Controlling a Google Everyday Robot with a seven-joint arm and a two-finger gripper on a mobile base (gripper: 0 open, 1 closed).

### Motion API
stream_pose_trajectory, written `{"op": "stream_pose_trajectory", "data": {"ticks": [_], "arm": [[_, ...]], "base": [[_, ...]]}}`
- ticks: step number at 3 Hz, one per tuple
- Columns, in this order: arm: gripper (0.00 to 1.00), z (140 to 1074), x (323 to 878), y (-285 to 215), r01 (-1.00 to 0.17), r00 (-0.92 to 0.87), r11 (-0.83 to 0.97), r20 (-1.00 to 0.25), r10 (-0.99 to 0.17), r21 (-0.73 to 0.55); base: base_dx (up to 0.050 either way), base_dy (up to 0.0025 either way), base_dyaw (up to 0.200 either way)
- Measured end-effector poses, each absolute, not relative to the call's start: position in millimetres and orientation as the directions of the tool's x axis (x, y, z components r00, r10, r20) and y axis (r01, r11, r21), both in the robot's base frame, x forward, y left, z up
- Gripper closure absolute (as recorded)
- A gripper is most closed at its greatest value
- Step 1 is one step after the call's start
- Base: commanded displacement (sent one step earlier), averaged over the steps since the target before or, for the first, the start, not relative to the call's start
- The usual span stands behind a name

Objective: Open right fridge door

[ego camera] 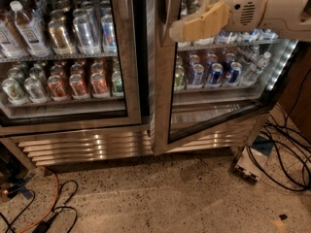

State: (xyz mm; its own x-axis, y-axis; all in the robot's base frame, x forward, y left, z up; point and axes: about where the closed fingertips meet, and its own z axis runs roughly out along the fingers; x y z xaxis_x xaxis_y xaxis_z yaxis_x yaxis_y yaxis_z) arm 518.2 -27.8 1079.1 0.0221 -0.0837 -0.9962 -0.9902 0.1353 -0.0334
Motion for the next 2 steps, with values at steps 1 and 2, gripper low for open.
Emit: {"op": "stream_pose_trajectory", "data": {"ticks": [1, 2], "arm": [[0.0, 1079.2, 518.2, -27.4, -0.99, 0.022, 0.134, -0.996, -0.084, -0.033], [0.0, 1081.5, 518.4, -25.9, -0.992, 0.009, 0.125, -0.997, -0.079, -0.019]], "base": [[0.0, 0.0, 0.0], [0.0, 0.0, 0.0]]}}
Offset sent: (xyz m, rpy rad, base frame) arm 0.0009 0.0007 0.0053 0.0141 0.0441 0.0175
